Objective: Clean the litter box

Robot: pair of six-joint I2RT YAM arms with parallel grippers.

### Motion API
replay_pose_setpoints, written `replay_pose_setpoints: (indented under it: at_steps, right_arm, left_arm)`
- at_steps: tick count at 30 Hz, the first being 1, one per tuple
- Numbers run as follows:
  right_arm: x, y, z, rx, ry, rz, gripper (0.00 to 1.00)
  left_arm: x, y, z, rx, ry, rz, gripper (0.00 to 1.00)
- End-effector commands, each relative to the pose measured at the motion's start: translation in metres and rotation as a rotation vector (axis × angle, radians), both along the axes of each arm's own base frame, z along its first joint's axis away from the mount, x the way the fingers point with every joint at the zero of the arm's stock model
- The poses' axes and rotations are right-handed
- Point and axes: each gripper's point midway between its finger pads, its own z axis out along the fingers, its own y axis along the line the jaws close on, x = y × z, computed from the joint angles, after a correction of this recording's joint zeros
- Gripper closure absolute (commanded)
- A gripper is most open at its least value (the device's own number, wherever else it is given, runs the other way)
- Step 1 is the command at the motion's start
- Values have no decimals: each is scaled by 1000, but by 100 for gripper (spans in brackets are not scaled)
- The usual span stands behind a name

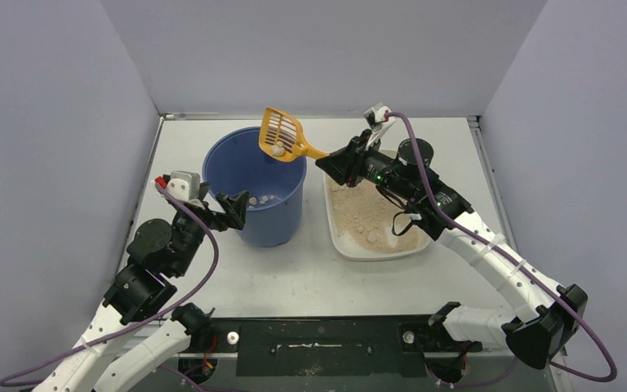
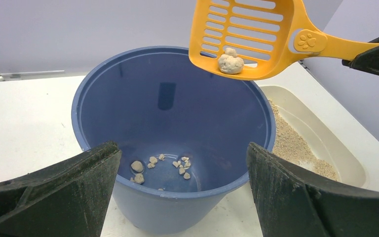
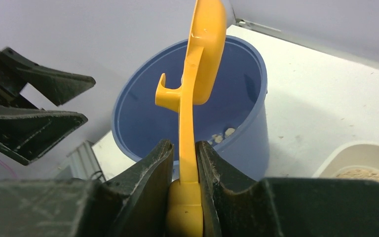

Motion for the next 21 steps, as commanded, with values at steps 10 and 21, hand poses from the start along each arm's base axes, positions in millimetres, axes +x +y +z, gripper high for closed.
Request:
replay_pose_setpoints:
  at_steps: [10, 21]
  right_arm:
    - [-5, 2, 24, -413, -405, -68, 100]
    - [-33, 16, 39, -634, -668, -92, 100]
  left_arm:
    - [0, 3, 16, -40, -46, 14, 3]
    - [1, 3, 16, -38, -44, 15, 3]
